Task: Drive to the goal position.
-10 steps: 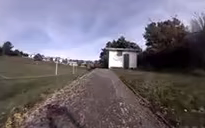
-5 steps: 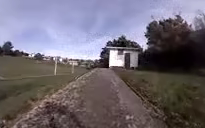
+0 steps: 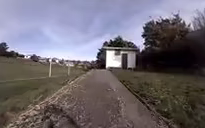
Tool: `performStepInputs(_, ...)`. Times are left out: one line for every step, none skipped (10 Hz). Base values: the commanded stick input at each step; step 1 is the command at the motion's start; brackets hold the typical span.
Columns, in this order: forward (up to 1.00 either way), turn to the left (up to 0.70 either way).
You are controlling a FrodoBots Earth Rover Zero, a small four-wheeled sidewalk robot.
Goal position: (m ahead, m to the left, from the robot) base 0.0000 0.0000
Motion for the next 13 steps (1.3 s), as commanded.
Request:
performStepInputs(0.85, 0.0)
performStepInputs(0.85, 0.0)
performStepInputs(0.85, 0.0)
performStepInputs(0.85, 0.0)
performStepInputs(0.85, 0.0)
performStepInputs(0.85, 0.0)
performStepInputs(0.85, 0.0)
performStepInputs(0.85, 0.0)
performStepInputs(0.85, 0.0)
performStepInputs(0.85, 0.0)
performStepInputs(0.85, -0.11)
performStepInputs(0.85, -0.31)
performStepInputs(0.85, -0.24)
